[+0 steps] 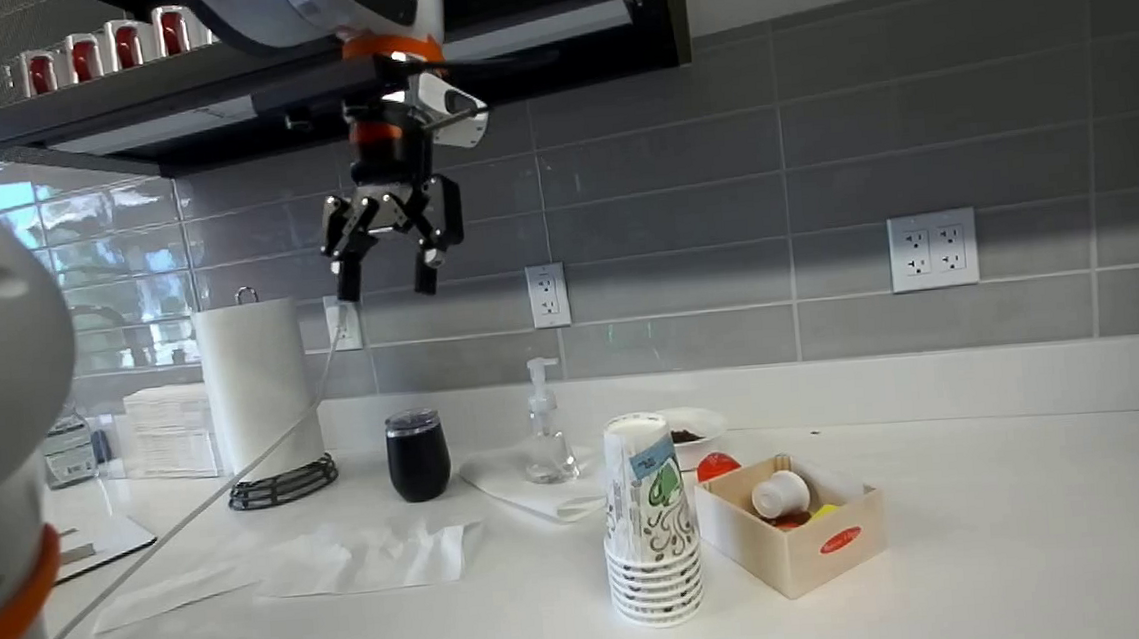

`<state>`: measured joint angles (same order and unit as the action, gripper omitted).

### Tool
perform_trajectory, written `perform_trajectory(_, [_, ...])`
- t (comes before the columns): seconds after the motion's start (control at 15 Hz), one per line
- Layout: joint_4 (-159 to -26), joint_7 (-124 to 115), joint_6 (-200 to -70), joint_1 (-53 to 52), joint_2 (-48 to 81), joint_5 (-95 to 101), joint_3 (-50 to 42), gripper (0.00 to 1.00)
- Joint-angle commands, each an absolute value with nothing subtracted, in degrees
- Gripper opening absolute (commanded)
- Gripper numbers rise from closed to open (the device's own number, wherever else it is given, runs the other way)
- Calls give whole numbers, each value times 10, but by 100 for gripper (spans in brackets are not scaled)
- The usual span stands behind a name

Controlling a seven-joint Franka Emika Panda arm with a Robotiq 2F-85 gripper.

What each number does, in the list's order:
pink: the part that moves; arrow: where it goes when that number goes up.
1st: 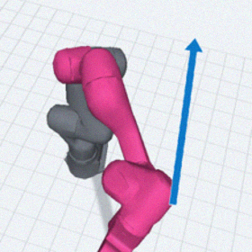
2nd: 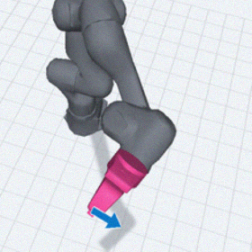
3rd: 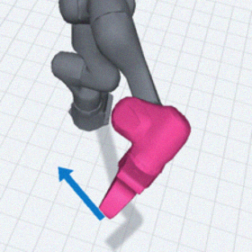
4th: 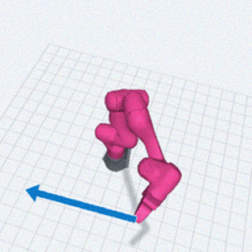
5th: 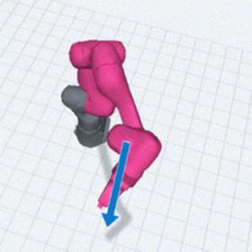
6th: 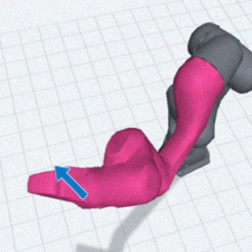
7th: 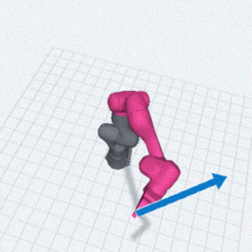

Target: Remove the lid from the black cup and put it on the table

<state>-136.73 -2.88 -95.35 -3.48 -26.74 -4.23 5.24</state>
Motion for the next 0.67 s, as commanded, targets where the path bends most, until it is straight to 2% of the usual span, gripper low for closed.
perform_trajectory(0.0, [-1428,-59,-1028,-51,-276,-67,70,100])
perform_trajectory(0.33, [-1479,-111,-1229,-67,-222,-88,106,100])
perform_trajectory(0.6, [-1468,-148,-1373,-74,-141,-70,131,100])
